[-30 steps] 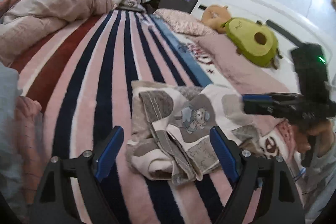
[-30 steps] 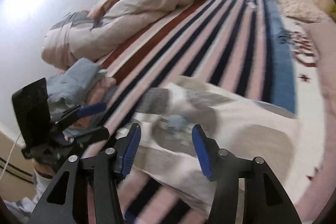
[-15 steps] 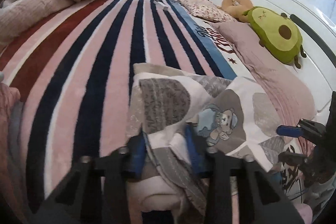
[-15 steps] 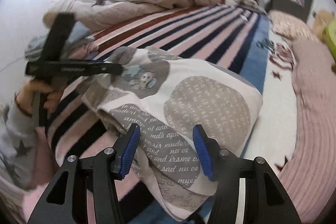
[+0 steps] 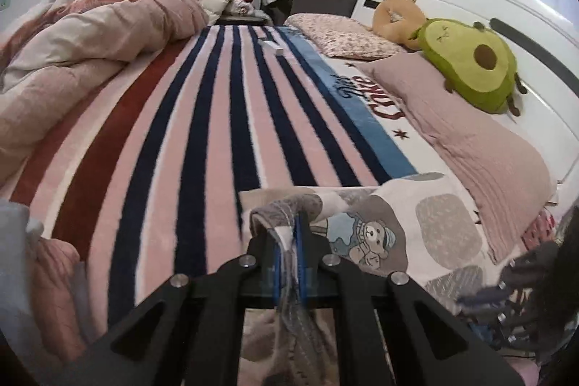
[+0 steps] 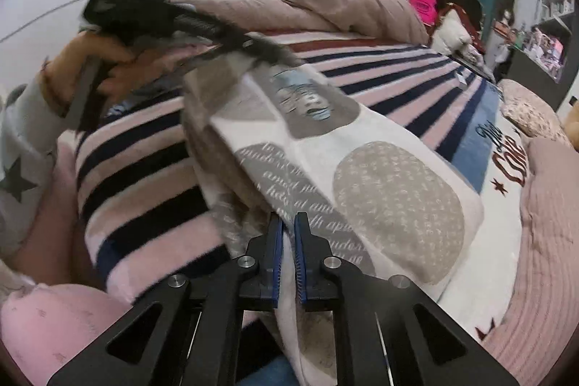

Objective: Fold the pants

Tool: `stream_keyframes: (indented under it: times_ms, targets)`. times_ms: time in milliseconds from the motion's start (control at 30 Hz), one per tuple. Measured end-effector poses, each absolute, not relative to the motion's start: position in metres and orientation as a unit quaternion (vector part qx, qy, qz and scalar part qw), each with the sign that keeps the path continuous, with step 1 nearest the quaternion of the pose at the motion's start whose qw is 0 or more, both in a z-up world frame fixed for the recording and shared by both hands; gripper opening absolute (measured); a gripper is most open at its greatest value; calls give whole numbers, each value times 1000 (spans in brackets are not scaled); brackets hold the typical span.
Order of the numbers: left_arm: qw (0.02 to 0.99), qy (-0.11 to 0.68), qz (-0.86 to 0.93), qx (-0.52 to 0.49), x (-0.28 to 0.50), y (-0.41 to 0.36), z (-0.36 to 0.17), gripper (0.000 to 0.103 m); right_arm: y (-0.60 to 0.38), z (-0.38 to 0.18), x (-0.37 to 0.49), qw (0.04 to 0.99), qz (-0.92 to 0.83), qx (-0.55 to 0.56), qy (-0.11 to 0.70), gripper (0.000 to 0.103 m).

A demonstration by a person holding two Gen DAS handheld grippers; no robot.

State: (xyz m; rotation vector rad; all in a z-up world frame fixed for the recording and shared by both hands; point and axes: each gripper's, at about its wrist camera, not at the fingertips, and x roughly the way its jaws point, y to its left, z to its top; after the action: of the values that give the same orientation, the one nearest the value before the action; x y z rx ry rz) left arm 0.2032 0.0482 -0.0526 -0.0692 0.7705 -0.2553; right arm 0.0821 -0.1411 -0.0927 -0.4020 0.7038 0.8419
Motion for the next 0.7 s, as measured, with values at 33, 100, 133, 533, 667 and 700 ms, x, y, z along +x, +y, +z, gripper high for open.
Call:
stream_keyframes:
  times_ms: [33,100,133,533,667,700]
  targets:
    - [916,381,-123,-28,206,48,-56,7,-141,-92,82,831,404,-182,336,2]
    - [912,393,-117,-14,210,48,-67,7,-141,-93,83,826,409,-176,346,2]
    - [909,400,-114,-11,212,47,-73,10,-141,-94,83,823,408,-177,352,2]
    - [913,376,-143,-63,191,69,-64,71,-171,-56,100,848,381,-96,355,36]
    - [906,398,-132,-63,199,62,-77,71,-181,-51,119,882,290,-114,353,51]
    - [902,407,-128,-63,201,61,-82,71,-185,-53,125,888,266,-105,359,57]
